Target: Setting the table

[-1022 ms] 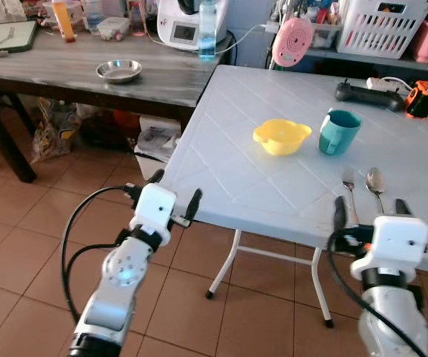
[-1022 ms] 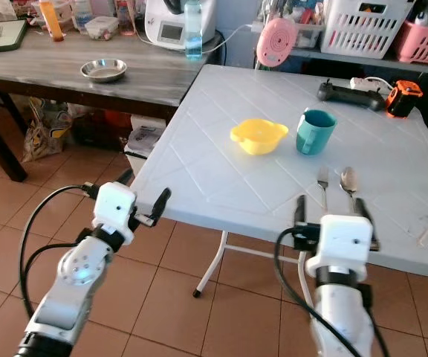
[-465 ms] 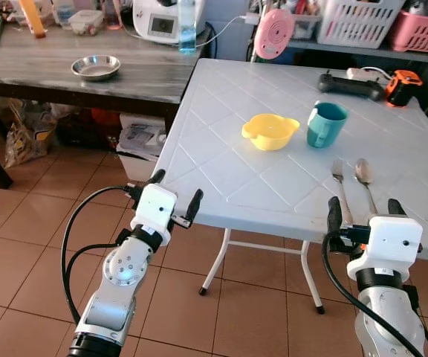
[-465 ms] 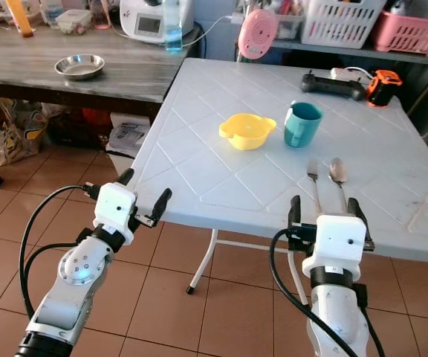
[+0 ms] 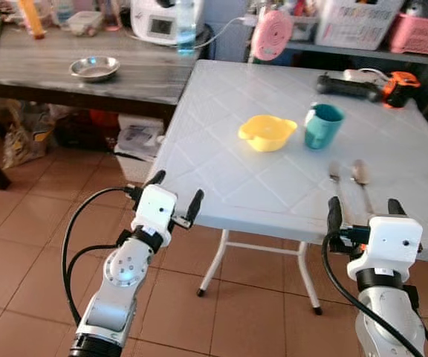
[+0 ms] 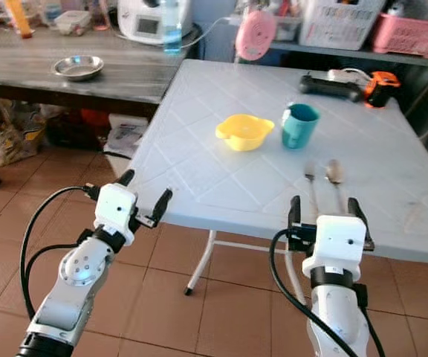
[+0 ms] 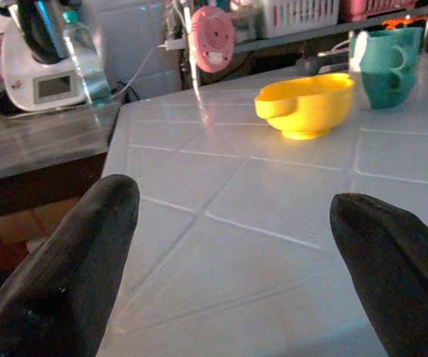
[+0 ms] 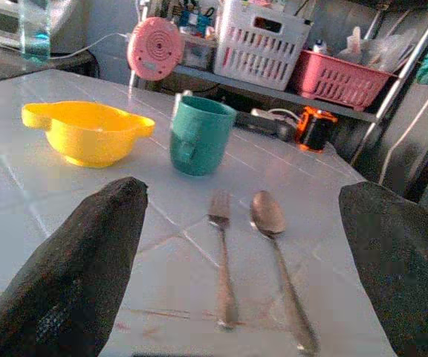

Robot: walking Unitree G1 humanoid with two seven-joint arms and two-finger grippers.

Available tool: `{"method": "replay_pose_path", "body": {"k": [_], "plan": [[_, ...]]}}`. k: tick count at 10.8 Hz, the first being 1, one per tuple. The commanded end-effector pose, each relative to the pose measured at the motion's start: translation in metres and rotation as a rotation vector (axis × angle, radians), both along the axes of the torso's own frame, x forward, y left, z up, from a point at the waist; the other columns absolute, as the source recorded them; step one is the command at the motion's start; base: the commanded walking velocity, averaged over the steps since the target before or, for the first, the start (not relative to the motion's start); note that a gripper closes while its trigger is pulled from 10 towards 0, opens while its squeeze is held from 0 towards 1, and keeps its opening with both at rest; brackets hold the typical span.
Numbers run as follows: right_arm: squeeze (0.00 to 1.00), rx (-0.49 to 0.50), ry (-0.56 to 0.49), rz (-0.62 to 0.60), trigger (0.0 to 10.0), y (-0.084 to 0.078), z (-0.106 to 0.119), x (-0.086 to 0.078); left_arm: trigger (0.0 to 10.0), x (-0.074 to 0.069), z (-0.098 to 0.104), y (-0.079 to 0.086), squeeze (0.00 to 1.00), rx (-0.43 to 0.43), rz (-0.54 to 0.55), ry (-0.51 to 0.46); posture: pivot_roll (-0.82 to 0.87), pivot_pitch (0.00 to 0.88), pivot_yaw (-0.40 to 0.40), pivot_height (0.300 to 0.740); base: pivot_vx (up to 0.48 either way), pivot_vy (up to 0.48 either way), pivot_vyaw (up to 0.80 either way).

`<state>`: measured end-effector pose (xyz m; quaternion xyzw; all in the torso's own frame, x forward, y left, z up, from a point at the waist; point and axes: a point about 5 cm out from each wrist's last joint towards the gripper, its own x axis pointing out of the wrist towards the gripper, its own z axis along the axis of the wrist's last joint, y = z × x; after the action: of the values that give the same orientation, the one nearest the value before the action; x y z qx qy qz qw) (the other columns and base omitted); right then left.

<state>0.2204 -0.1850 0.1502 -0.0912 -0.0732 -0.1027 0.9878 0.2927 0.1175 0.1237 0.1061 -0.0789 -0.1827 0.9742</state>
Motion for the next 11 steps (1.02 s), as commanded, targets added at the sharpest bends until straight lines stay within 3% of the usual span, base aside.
{"method": "replay_pose_path", "body": {"k": [1, 8, 11], "plan": [[0.00, -0.010, -0.005, -0.005, 10.0, -0.0016, 0.0035, -0.0021, 10.0, -0.0007, 0.0009, -0.0015, 0.00, -0.001, -0.009, -0.001, 0.03, 0.086, -0.036, 0.740, 0.000, -0.379, 0.00], [0.00, -0.006, -0.003, -0.011, 10.0, -0.0014, 0.0025, -0.0035, 10.0, -0.0011, 0.0005, -0.0029, 0.00, 0.002, -0.024, 0.006, 0.03, 0.089, -0.029, 0.740, 0.000, -0.379, 0.00], [0.00, -0.001, -0.005, -0.007, 10.0, 0.0001, 0.0022, -0.0038, 10.0, 0.0014, 0.0022, -0.0022, 0.00, -0.017, -0.013, 0.001, 0.03, 0.095, -0.027, 0.740, 0.000, 0.000, 0.00]]}}
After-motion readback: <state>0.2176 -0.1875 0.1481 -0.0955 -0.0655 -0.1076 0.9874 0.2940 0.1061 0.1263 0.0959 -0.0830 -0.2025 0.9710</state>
